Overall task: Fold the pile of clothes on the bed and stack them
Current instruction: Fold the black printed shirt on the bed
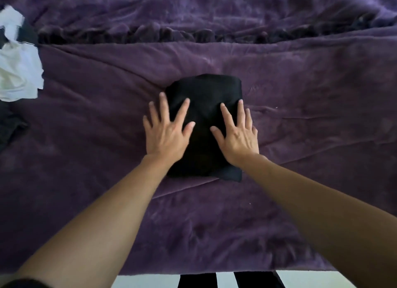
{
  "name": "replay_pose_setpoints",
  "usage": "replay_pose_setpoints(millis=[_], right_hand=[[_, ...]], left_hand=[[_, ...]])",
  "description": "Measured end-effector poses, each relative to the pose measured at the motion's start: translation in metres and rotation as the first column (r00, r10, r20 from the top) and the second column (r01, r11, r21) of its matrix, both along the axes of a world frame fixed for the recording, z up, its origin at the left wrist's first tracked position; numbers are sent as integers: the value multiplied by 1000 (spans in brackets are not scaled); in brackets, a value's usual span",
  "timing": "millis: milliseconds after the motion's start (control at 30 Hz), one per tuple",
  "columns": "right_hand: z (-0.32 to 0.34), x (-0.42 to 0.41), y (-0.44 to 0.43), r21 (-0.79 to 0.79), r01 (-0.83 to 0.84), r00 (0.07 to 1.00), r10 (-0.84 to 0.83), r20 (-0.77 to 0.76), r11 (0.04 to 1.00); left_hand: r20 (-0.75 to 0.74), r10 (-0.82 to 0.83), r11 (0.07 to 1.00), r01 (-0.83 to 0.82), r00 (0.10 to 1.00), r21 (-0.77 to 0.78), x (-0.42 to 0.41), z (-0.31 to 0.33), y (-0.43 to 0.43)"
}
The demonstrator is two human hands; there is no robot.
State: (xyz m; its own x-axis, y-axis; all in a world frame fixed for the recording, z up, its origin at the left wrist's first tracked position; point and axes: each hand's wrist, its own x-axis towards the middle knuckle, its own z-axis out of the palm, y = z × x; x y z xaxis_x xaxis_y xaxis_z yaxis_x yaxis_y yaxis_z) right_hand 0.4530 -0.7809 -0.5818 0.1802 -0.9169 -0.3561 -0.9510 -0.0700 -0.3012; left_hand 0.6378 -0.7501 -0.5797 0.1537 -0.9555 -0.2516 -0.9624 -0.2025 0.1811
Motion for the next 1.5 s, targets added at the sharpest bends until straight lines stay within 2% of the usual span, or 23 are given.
replay_pose_setpoints(millis=[133,233,333,433,567,733,1100,1333,1500], right_hand=[[-34,2,21,10,64,997,-64,-49,998],[-30,8,19,-9,135,991,-134,18,991],[-11,14,19,88,283,938,-295,182,955],[23,7,26,144,353,890,-379,253,924],[70,-31,39,119,340,898,-360,254,933],[126,-110,53,84,367,902,-377,213,926],[220,-321,70,-99,545,812,-495,309,832],[269,-485,30,-199,511,821,-406,402,836],[315,-610,30,-223,497,848,-415,331,838]], left_hand=[[26,14,1000,-14,1000,9,14,-39,14],[-28,58,998,-58,998,13,7,-33,8],[-243,170,985,-170,955,22,-3,-10,0],[-524,310,946,-314,793,84,-14,20,0],[-638,306,944,-313,706,106,-43,59,12],[-697,304,951,-254,650,179,-116,112,18],[-808,56,998,-31,587,47,-322,219,-9],[-825,-4,995,-79,566,-60,-480,272,-39],[-858,-21,992,-99,513,-83,-596,303,-34]])
